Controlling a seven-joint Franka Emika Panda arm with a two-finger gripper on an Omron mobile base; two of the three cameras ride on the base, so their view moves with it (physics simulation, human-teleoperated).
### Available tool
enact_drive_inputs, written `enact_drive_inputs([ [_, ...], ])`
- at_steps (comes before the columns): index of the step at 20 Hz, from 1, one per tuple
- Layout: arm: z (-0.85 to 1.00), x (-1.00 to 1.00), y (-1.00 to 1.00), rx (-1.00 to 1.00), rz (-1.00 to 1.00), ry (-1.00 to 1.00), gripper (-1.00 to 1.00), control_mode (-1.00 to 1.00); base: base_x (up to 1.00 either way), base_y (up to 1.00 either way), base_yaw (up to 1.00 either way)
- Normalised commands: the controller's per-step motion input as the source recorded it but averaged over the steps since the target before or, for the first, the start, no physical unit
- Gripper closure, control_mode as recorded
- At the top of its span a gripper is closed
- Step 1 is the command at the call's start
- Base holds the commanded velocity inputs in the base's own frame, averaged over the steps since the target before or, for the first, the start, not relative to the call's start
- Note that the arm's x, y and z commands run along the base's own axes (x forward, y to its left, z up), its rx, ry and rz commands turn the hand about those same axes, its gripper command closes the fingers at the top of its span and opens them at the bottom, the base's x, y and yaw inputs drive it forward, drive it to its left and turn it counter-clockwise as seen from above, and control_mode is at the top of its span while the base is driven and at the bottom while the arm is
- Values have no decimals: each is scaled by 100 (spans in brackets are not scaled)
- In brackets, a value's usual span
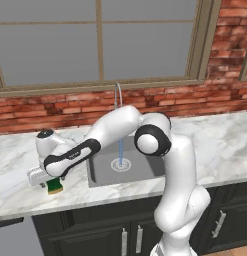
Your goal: Soak the sponge with water for a few seconds and then drop it inside the sink.
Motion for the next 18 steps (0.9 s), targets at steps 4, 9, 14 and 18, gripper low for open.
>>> enact_drive_inputs([
  [4,-14,0,0,0,0,0,-100,-100,0,0,0],
  [9,-17,0,0,0,0,0,-100,-100,0,0,0],
  [14,-16,0,0,0,0,0,-100,-100,0,0,0],
  [18,-16,0,0,0,0,0,-100,-100,0,0,0],
])
